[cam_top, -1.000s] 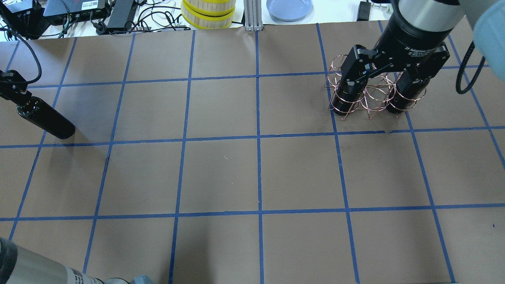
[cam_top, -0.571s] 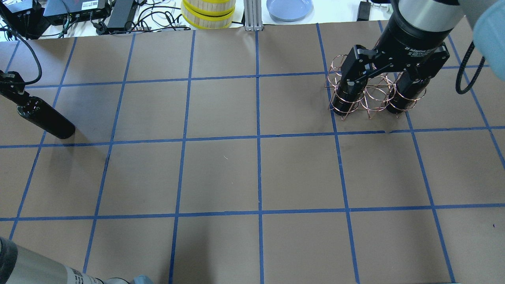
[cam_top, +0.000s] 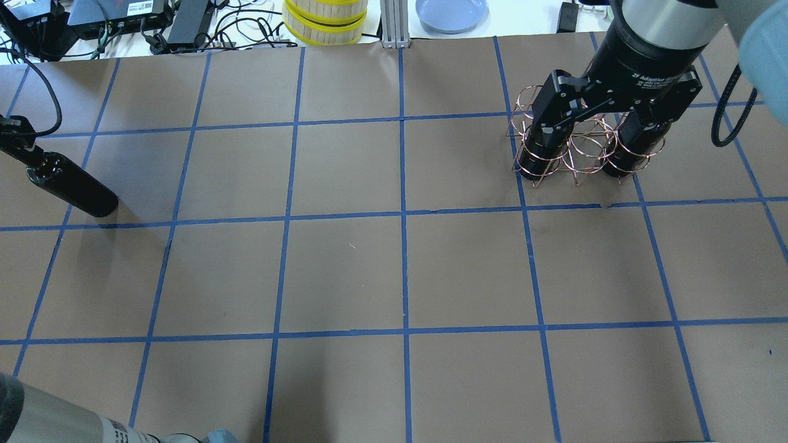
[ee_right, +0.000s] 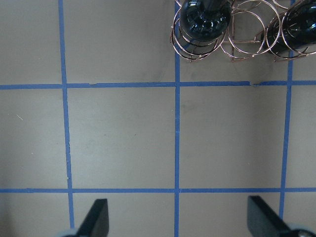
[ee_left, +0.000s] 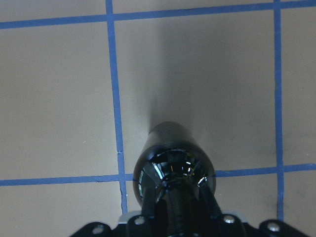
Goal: Place wine into wine basket
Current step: 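Lift the black bottle with the left gripper and carry it toward the table center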
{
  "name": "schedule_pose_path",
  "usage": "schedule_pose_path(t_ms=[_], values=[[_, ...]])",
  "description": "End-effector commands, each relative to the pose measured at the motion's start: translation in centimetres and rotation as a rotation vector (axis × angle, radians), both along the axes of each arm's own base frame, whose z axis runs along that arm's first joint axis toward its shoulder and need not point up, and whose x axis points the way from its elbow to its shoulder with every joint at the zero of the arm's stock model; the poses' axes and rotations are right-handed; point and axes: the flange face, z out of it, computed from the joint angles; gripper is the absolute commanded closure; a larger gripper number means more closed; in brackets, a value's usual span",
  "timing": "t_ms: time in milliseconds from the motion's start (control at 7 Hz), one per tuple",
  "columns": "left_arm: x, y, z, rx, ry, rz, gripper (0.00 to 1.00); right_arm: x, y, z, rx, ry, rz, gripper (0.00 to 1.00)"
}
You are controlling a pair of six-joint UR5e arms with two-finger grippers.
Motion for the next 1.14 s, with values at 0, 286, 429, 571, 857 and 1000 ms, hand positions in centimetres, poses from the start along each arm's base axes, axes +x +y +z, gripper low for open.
schedule_pose_path(t_ms=[0, 286, 429, 571, 857, 1000], values=[[-1.0, 0.3, 1.7, -0.010, -0.006, -0.007, 0.87, 0.0, 0.0, 0.0, 0.002, 0.000, 0.000, 0.00], [-4.8, 0.9, 5.0, -0.009, 0.005, -0.040, 0.87, 0.0, 0.0, 0.0, 0.002, 0.000, 0.000, 0.00], [-8.5, 1.5, 6.7, 0.009, 0.019, -0.026, 0.87, 0.0, 0.0, 0.0, 0.002, 0.000, 0.000, 0.00], [-12.5, 2.0, 7.0, 0.038, 0.044, 0.004, 0.89, 0.0, 0.0, 0.0, 0.002, 0.000, 0.000, 0.00], [-20.4, 4.4, 6.9, 0.059, 0.086, 0.021, 0.92, 0.0, 0.0, 0.0, 0.002, 0.000, 0.000, 0.00], [-25.3, 5.7, 6.3, 0.061, 0.145, -0.017, 0.94, 0.0, 0.0, 0.0, 0.002, 0.000, 0.000, 0.00]])
